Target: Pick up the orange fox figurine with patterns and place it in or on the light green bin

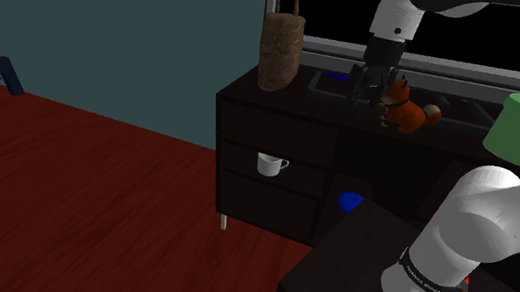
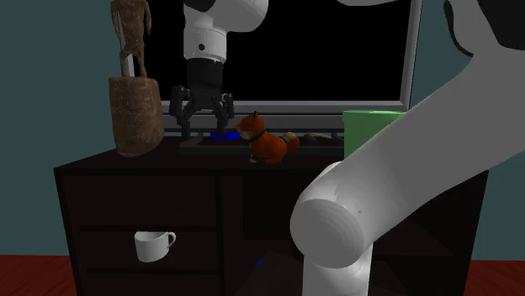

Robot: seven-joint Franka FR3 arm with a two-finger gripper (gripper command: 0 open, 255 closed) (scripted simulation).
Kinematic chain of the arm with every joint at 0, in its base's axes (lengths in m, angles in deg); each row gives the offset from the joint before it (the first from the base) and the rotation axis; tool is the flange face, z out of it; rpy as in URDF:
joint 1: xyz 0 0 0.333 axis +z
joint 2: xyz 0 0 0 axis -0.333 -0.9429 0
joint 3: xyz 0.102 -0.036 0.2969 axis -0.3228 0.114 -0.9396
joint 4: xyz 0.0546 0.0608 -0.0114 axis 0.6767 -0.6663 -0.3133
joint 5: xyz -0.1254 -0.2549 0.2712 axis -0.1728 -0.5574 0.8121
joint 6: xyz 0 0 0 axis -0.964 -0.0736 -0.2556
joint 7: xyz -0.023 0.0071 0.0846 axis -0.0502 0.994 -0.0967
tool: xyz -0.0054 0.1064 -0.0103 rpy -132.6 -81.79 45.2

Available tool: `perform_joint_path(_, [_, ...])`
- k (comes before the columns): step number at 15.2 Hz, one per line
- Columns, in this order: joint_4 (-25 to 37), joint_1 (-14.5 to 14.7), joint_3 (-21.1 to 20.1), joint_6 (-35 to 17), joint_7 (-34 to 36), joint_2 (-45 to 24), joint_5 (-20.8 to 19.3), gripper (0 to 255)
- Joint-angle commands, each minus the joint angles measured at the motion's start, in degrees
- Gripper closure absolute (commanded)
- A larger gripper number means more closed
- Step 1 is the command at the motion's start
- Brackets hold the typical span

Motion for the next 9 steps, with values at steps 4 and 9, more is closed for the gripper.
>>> perform_joint_path(4, [-1.54,-0.66,3.56,1.87,-6.02,3.56,-3.55,0])
perform_joint_path(9, [-2.41,-1.82,10.0,4.45,-16.51,7.79,-10.14,0])
